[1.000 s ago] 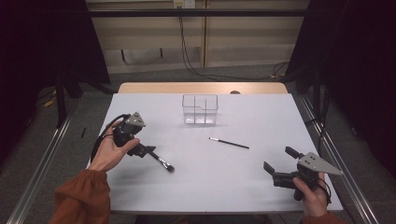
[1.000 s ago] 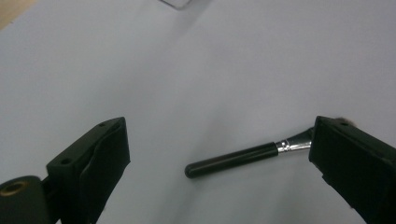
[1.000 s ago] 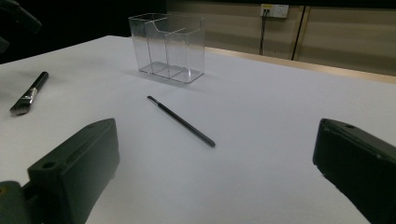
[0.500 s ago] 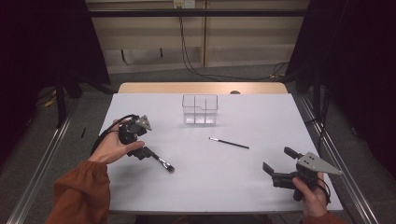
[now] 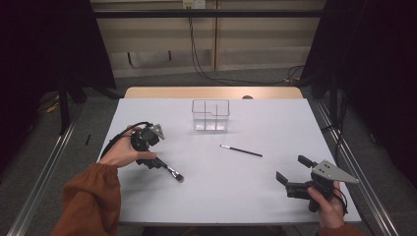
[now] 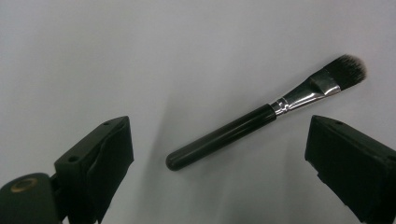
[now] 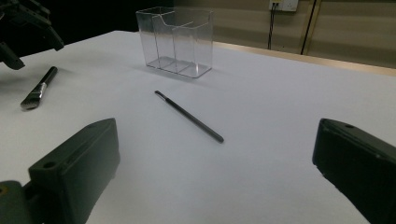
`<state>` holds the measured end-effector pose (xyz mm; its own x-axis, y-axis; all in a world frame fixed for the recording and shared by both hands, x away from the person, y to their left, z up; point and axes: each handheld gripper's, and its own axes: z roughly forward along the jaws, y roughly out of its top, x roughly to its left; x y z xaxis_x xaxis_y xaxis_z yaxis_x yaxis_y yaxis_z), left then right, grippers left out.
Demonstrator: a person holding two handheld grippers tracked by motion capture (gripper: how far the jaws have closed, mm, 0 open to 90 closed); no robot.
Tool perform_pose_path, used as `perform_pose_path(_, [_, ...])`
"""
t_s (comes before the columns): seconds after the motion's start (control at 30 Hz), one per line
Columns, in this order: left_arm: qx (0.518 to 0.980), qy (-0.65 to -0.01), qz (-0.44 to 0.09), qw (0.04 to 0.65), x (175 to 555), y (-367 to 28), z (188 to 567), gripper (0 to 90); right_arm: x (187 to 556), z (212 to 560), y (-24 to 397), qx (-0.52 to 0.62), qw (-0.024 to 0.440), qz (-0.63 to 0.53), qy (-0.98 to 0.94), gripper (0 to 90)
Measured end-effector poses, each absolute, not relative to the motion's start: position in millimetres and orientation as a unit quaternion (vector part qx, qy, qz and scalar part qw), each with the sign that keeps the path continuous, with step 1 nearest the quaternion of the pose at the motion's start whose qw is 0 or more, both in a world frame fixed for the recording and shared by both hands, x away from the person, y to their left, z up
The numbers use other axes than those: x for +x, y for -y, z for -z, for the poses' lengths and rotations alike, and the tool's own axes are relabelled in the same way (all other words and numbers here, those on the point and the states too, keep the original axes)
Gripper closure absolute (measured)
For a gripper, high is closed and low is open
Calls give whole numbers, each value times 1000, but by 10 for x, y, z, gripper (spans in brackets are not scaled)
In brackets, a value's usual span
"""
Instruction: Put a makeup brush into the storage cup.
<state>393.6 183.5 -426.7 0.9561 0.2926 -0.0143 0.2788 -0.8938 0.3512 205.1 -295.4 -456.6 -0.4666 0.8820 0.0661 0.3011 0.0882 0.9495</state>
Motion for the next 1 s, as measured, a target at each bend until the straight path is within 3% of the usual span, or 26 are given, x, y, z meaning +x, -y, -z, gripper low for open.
perform_pose_path(0.53, [985, -126, 9, 117, 3900, -1677, 4478, 82, 2057, 4568, 2957, 431, 280, -516, -685, 0])
perform_pose_path(0.63, [987, -116, 14, 106, 3911, -1663, 4527, 153, 2056, 4568, 2954, 431, 280, -516, -685, 0])
perform_pose_path(0.9, [987, -125, 10, 101, 3898, -1652, 4534, 178, 2054, 4568, 2958, 430, 279, -516, -686, 0])
perform_pose_path(0.97, [987, -126, 12, 97, 3895, -1644, 4521, 205, 2049, 4565, 2951, 431, 278, -518, -684, 0])
perform_pose_path(1.0, [987, -126, 13, 94, 3888, -1639, 4511, 268, 2047, 4565, 2952, 432, 278, -518, -683, 0])
